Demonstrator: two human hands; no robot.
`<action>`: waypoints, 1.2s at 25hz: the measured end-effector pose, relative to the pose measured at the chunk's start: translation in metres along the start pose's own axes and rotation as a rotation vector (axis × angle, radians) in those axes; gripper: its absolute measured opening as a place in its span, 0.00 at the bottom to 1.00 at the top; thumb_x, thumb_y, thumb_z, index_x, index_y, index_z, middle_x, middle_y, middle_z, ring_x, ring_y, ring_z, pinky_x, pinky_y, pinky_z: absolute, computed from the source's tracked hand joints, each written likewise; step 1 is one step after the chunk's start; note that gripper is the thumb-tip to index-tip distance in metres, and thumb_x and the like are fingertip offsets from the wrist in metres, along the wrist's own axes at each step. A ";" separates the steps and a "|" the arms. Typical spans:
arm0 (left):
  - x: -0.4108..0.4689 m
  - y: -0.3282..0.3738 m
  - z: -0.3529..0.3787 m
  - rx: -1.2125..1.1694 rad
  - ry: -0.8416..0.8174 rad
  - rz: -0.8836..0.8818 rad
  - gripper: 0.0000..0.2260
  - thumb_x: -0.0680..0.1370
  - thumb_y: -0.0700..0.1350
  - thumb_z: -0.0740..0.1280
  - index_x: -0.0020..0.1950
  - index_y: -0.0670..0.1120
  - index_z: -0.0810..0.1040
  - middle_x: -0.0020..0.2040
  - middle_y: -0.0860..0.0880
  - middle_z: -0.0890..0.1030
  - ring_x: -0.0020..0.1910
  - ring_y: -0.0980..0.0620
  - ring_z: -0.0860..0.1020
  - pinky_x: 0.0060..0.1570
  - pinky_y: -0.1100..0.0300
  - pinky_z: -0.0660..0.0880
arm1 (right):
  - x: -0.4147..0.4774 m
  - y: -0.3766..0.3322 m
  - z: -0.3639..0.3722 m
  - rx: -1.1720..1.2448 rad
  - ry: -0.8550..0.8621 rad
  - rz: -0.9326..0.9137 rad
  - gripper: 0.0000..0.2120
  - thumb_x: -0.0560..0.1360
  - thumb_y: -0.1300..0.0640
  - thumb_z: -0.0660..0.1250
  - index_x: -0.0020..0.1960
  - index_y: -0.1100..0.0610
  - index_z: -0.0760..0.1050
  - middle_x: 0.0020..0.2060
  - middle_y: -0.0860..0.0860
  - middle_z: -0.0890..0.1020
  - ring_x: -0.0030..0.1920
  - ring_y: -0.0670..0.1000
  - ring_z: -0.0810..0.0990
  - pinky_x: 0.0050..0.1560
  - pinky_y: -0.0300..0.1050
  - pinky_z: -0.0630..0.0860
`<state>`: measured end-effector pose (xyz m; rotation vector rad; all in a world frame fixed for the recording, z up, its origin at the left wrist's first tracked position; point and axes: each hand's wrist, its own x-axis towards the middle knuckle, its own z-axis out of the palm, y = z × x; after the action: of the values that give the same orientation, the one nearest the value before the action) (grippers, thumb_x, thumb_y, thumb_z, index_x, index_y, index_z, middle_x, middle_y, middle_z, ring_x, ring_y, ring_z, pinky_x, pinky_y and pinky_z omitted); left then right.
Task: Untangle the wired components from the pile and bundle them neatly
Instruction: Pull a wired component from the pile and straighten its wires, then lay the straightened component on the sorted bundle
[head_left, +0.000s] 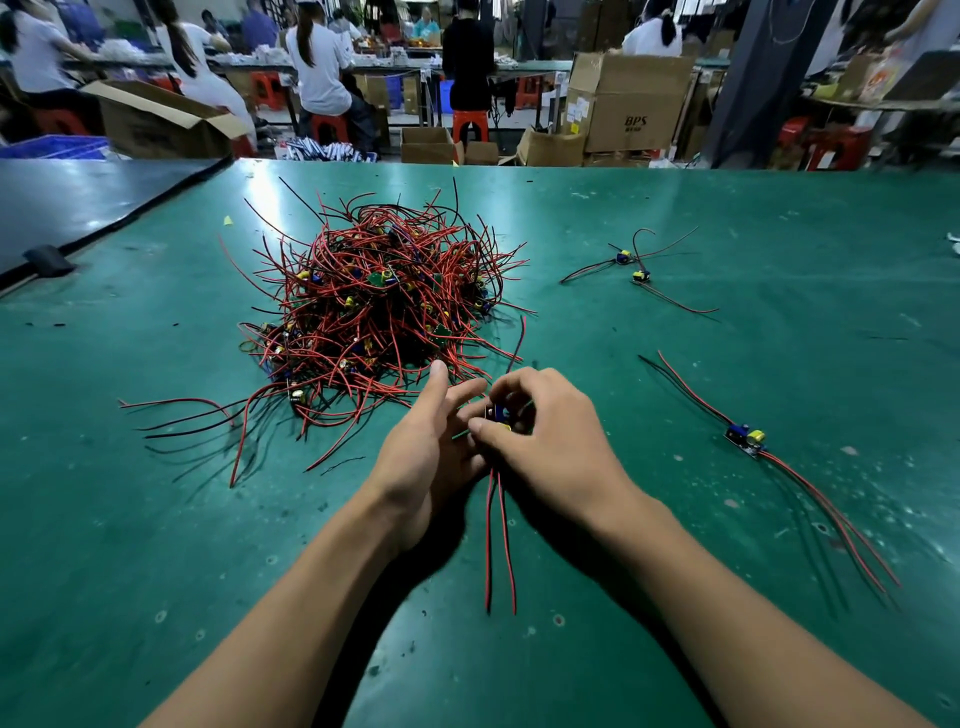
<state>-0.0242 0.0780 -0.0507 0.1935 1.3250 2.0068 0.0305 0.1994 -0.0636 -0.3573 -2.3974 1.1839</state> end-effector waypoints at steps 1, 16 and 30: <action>0.000 0.000 -0.001 -0.014 -0.017 0.005 0.29 0.82 0.62 0.50 0.71 0.42 0.70 0.65 0.43 0.78 0.56 0.49 0.79 0.61 0.53 0.73 | -0.002 0.000 0.004 -0.101 0.006 -0.108 0.08 0.72 0.55 0.73 0.50 0.51 0.78 0.45 0.49 0.78 0.46 0.47 0.77 0.51 0.41 0.74; 0.004 -0.003 -0.003 -0.006 0.059 0.001 0.24 0.83 0.55 0.54 0.60 0.35 0.76 0.56 0.37 0.82 0.54 0.40 0.82 0.52 0.49 0.80 | 0.015 0.029 -0.080 -0.887 0.103 0.447 0.12 0.74 0.56 0.65 0.55 0.51 0.81 0.56 0.56 0.76 0.61 0.61 0.70 0.57 0.53 0.66; 0.009 0.011 -0.018 0.025 0.203 0.154 0.16 0.84 0.48 0.58 0.55 0.35 0.75 0.47 0.38 0.79 0.38 0.44 0.82 0.40 0.52 0.82 | 0.014 0.029 -0.067 -0.779 0.111 0.309 0.17 0.78 0.41 0.63 0.50 0.54 0.80 0.49 0.57 0.80 0.53 0.61 0.78 0.47 0.50 0.74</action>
<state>-0.0444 0.0683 -0.0519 0.1087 1.5015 2.1865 0.0529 0.2685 -0.0469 -1.0266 -2.6694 0.2569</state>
